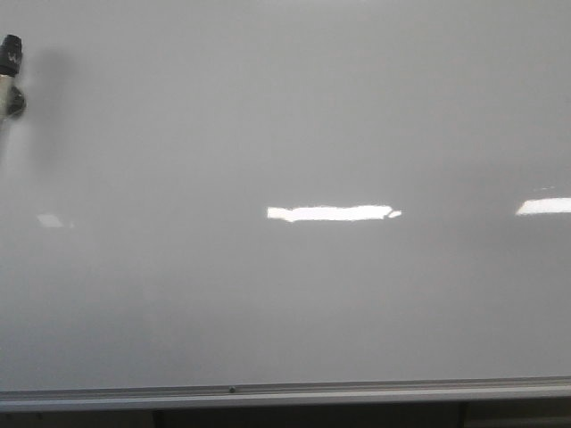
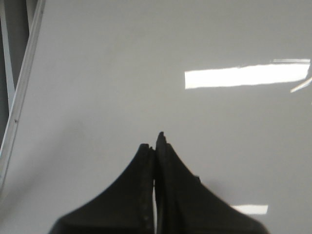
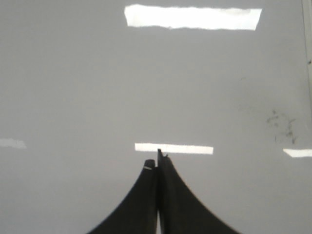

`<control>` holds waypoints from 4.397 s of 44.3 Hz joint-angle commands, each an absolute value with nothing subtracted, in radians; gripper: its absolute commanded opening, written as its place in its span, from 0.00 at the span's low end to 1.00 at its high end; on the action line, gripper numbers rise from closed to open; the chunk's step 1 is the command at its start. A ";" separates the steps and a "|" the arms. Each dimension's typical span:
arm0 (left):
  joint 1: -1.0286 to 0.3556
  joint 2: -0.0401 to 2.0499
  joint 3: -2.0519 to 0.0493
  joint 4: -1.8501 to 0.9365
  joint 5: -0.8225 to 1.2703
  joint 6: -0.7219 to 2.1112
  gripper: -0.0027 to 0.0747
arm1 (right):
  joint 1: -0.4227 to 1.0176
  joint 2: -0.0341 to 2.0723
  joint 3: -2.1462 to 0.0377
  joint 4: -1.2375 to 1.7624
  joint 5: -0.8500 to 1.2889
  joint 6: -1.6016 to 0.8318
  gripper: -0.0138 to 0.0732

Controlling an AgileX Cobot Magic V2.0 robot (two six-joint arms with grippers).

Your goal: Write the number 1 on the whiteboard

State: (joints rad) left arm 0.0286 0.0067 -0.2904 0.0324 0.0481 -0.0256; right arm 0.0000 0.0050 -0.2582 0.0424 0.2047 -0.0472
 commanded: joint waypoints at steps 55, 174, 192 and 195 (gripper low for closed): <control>0.023 0.535 -0.671 0.026 0.550 -0.027 0.06 | 0.000 0.662 -0.674 0.033 0.603 -0.061 0.26; -0.087 1.536 -1.011 -0.039 0.243 0.049 0.22 | 0.000 0.662 -0.674 0.033 0.592 -0.061 0.82; -0.087 1.471 -1.011 -0.006 0.347 0.053 0.01 | 0.000 0.662 -0.674 0.033 0.592 -0.061 0.82; -0.087 1.443 -1.011 -0.006 0.387 0.059 0.01 | 0.000 0.662 -0.674 0.033 0.592 -0.061 0.82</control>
